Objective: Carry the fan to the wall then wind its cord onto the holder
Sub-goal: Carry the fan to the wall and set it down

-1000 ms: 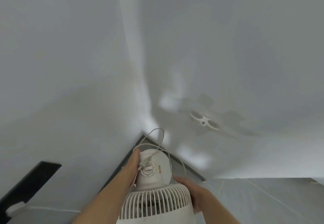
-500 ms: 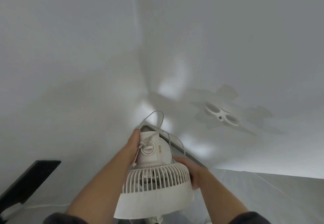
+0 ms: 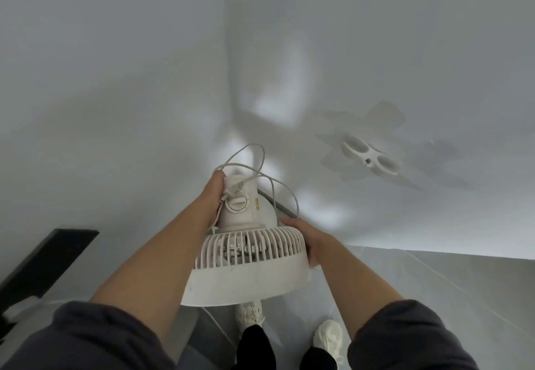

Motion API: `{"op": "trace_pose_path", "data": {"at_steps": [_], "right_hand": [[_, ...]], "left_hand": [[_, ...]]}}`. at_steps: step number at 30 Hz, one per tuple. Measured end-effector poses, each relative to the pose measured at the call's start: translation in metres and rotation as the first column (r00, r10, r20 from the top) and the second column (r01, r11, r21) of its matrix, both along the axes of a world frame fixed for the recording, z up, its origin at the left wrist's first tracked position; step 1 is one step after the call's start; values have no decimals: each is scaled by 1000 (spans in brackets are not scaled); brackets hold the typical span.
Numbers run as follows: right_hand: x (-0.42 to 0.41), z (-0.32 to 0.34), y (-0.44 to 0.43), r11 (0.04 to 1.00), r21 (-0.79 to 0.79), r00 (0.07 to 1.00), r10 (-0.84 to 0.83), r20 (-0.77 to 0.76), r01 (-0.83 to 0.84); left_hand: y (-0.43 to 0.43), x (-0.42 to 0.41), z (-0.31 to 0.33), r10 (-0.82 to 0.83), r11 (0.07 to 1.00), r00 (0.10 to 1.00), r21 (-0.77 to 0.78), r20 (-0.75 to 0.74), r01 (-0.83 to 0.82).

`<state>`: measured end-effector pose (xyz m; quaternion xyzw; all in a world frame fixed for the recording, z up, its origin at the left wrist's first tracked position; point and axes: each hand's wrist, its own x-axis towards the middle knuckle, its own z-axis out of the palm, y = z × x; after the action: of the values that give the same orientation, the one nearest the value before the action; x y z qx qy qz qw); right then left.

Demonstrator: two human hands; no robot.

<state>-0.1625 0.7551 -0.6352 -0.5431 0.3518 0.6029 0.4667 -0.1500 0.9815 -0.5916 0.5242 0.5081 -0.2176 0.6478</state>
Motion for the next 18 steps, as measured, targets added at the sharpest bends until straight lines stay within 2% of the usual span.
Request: {"op": "trace_pose_path", "data": {"at_steps": [8,13,18], "right_hand": [[4,-9,2,999,15,1000,29,-8,-29],[12,-12,-4,993,10,993,118,-18,-117],[28,0,2,986,-57,980,160,114,-155]], "left_hand": [[-1,3,-11,83,996,996,31,-11,-83],[-6,5,-4,21,995,999,102,-38,-17],[-17,-3,5,5,991,998,136,-55,3]]}}
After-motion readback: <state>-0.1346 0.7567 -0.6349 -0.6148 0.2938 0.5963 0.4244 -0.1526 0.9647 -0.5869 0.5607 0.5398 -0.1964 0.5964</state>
